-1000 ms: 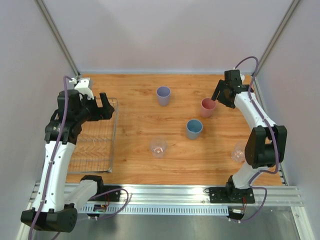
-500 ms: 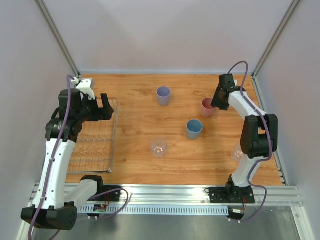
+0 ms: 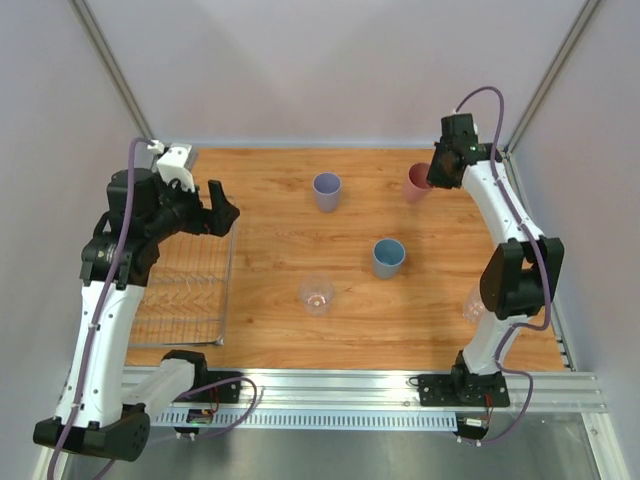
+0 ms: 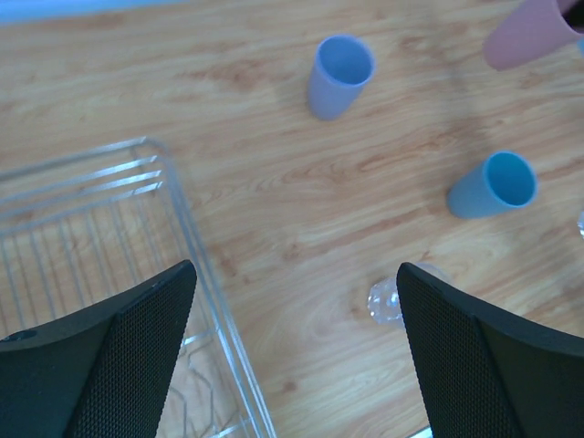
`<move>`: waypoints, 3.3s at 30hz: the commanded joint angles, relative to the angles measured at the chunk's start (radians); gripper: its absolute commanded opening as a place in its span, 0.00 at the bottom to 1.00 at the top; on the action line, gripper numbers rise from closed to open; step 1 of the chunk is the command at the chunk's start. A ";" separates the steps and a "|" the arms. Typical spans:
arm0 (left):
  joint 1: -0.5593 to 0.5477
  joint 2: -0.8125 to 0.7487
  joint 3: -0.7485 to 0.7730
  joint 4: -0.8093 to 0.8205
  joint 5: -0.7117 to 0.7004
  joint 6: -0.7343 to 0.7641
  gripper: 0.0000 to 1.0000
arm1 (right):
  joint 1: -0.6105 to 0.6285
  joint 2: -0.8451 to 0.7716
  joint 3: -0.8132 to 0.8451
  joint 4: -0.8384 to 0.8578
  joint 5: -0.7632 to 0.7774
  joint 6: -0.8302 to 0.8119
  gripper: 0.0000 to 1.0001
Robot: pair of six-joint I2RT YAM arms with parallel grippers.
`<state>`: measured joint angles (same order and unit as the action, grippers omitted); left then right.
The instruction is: Load the cups into the dish rack
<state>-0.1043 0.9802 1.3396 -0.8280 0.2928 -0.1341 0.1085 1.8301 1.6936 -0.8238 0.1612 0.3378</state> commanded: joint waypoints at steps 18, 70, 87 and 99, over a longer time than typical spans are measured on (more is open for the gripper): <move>-0.417 0.228 0.073 0.564 0.333 0.494 1.00 | 0.365 -0.068 0.615 -0.495 -0.382 -0.086 0.00; -0.580 0.448 0.159 0.635 0.293 0.453 0.56 | 0.611 -0.178 0.492 -0.437 -0.112 0.032 0.02; -0.460 0.305 -0.055 0.872 0.187 0.235 0.48 | 0.298 -0.353 0.485 -0.502 -0.193 0.075 1.00; -0.365 0.198 -0.076 0.759 -0.018 -0.125 0.49 | 0.260 -0.554 0.048 -0.094 -0.440 0.127 1.00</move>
<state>-0.4732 1.2121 1.2217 -0.0456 0.3496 -0.0559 0.3672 1.3170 1.8225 -1.1442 -0.1177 0.4191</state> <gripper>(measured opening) 0.853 0.998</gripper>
